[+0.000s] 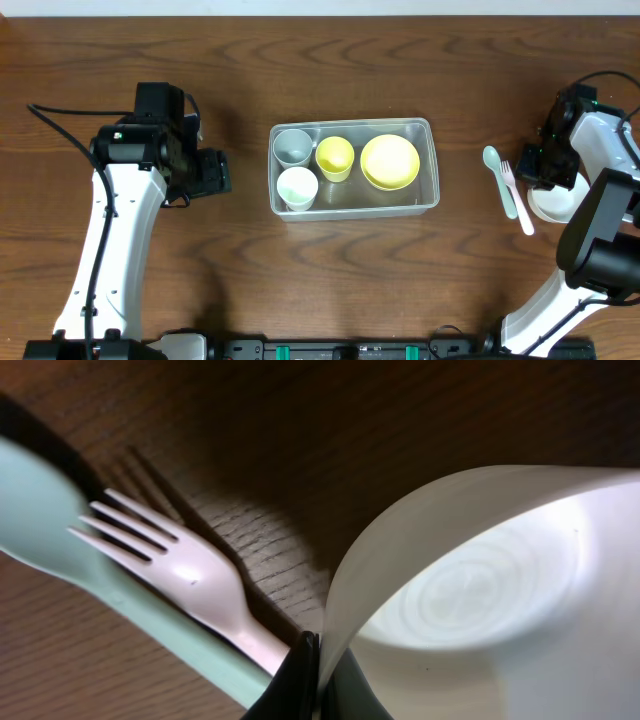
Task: Pack container
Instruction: 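Grasp the white bowl rim with the right gripper and lift, then stack the white bowl onto the yellow bowl and release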
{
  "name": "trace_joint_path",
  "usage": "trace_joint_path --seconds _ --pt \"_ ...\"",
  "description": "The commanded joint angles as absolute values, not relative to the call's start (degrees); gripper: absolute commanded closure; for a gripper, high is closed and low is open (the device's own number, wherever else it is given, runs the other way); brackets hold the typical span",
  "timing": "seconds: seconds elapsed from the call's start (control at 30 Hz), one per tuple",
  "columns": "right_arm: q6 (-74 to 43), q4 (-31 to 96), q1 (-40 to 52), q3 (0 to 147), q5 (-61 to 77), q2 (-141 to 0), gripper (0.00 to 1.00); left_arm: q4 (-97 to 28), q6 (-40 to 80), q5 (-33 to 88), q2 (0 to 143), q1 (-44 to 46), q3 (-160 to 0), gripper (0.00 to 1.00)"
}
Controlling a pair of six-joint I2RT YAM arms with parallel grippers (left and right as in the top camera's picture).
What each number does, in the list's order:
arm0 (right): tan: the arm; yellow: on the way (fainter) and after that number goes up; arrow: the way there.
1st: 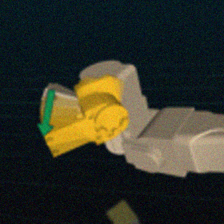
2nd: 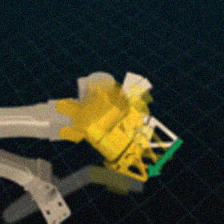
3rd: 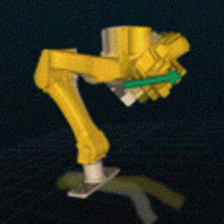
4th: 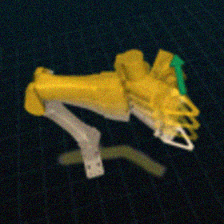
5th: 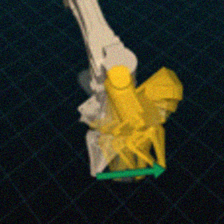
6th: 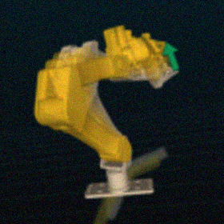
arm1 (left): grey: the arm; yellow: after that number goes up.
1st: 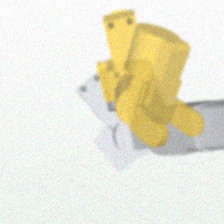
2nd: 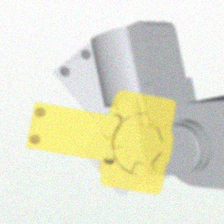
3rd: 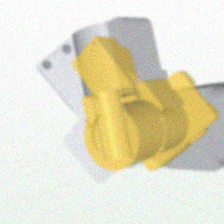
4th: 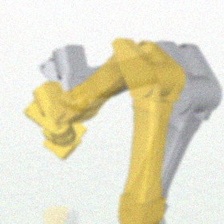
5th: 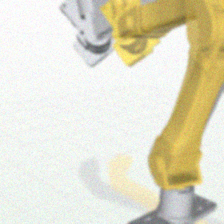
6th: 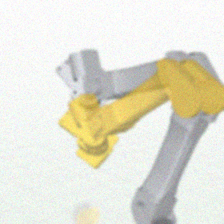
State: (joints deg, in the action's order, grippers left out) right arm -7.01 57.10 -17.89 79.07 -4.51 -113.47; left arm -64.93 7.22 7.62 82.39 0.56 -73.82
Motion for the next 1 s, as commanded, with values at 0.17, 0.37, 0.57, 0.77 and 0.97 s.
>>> trace_joint_path --seconds 0.17,0.37,0.57,0.77,0.97 --pt "-6.50 60.29 -15.40 86.39 -2.66 -103.88 0.99 -65.25 6.42 8.16 81.97 0.62 -73.93 0.23" --pt "0.69 61.52 -7.42 92.53 5.65 -92.66 0.99 -65.23 6.42 8.16 81.97 0.62 -73.93 0.23" --pt "4.40 60.75 8.27 92.82 5.78 -87.09 0.99 -65.23 6.42 8.19 81.97 0.62 -73.93 0.23" --pt "4.34 60.80 20.08 91.79 4.49 -91.81 0.99 -65.25 6.42 8.19 81.97 0.62 -73.93 0.23" --pt "3.66 61.19 24.53 91.09 4.51 -99.98 0.99 -65.25 6.42 8.19 81.97 0.62 -73.93 0.23"
